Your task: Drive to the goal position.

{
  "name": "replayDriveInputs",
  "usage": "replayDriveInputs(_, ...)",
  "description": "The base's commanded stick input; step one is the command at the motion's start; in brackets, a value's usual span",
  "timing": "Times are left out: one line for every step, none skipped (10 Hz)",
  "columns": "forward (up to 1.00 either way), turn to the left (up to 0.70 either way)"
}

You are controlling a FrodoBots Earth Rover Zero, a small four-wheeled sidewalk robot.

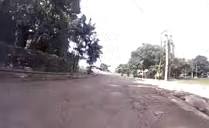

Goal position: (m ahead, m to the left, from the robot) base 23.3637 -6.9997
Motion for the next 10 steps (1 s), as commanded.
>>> replayDriveInputs(0.70,0.00)
replayDriveInputs(0.70,0.00)
replayDriveInputs(0.70,0.00)
replayDriveInputs(0.70,0.00)
replayDriveInputs(0.70,0.00)
replayDriveInputs(0.70,0.00)
replayDriveInputs(0.70,0.00)
replayDriveInputs(0.70,0.00)
replayDriveInputs(0.70,0.00)
replayDriveInputs(0.70,0.00)
